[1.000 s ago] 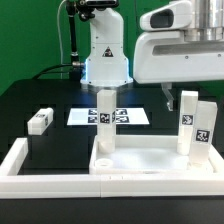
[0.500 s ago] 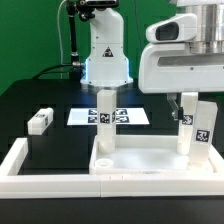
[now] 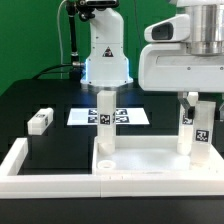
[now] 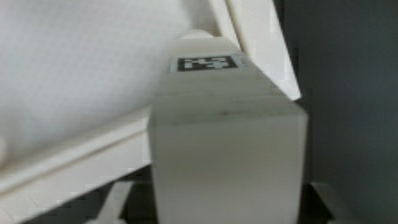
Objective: Assemble desk
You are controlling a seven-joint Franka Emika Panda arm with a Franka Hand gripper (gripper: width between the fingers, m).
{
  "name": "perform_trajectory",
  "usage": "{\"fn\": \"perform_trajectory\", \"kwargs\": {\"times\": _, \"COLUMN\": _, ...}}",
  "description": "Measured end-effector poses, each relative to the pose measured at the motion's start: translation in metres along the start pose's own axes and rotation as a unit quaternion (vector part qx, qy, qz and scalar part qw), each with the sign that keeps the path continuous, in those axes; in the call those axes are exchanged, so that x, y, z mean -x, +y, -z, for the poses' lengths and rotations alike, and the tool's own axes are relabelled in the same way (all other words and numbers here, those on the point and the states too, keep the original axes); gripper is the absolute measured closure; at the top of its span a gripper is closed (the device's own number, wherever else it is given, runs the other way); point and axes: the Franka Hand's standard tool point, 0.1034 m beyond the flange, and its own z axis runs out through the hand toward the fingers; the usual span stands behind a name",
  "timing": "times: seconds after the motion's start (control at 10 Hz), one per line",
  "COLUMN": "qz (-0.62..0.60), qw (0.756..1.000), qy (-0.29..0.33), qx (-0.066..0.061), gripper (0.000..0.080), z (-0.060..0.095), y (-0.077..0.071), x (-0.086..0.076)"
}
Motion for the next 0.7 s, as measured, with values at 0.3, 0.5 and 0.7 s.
{"fn": "perform_trajectory", "kwargs": {"times": 0.3, "qz": -0.157, "qw": 0.988, "qy": -0.002, "qx": 0.004, "gripper": 0.0512, "z": -0.001, "y": 0.004, "x": 0.001}}
{"fn": "perform_trajectory", "kwargs": {"times": 0.5, "qz": -0.294, "qw": 0.956, "qy": -0.010, "qx": 0.007, "gripper": 0.0512, "z": -0.001, "y": 0.009, "x": 0.001}}
{"fn": "perform_trajectory", "kwargs": {"times": 0.7, "qz": -0.438, "qw": 0.899, "qy": -0.025, "qx": -0.011, "gripper": 0.0509, "z": -0.002, "y": 0.015, "x": 0.003}}
